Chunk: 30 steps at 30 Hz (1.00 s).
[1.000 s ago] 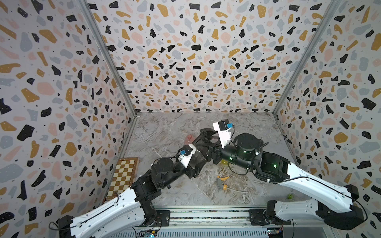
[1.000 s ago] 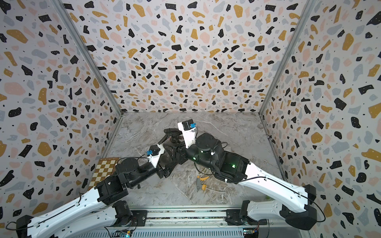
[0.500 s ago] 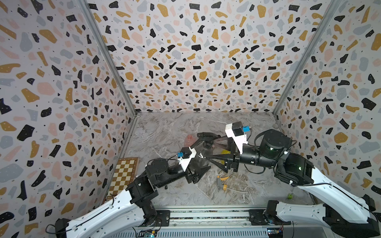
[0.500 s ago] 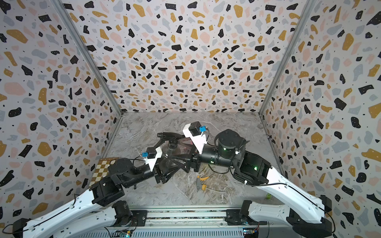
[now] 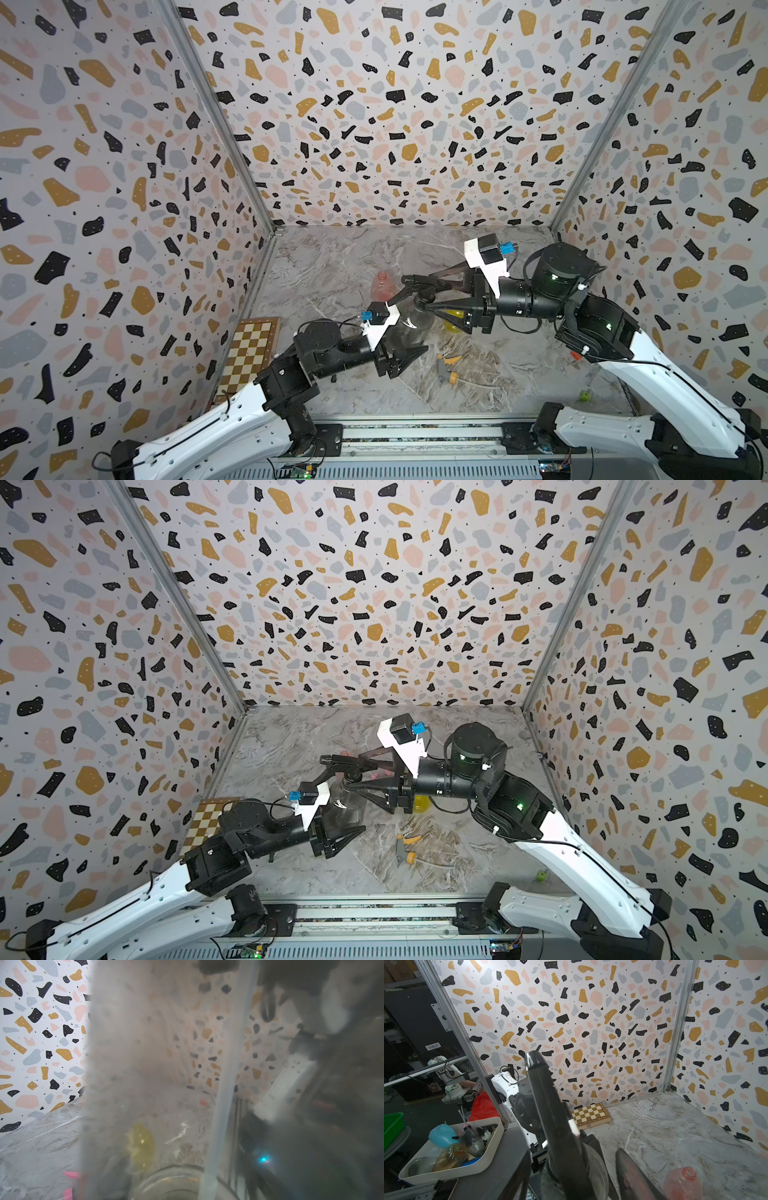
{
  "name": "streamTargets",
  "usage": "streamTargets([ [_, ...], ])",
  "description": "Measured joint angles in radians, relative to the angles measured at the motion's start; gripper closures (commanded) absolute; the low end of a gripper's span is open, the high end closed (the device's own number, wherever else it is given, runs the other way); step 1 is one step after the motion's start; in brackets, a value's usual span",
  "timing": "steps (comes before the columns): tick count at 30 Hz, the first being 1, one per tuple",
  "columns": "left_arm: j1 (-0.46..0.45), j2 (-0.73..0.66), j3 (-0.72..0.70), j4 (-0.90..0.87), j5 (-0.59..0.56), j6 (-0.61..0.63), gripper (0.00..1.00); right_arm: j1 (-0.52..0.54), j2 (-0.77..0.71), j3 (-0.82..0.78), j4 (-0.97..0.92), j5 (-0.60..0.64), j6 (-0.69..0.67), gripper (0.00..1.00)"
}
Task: Attach spray nozzles to spray bottles
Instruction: Screw the spray nozzle on the spray bottle.
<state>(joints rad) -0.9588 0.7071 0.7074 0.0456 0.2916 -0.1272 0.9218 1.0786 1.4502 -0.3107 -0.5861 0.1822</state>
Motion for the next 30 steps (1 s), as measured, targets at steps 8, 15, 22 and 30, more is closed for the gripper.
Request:
streamTargets([
  [8,0.0,0.0,0.0,0.0,0.001,0.0,1.0,0.0,0.025,0.0,0.001,-0.043,0.013,0.53],
  [15,0.0,0.003,0.0,0.0,-0.002,0.0,1.0,0.0,0.027,-0.002,0.008,-0.05,0.023,0.68],
  [22,0.0,0.004,0.0,0.0,-0.022,-0.015,1.0,0.006,0.027,-0.008,0.021,-0.026,0.021,0.81],
  [30,-0.003,0.001,0.0,-0.001,-0.126,-0.007,1.0,0.084,0.027,-0.024,0.056,0.163,0.084,0.83],
])
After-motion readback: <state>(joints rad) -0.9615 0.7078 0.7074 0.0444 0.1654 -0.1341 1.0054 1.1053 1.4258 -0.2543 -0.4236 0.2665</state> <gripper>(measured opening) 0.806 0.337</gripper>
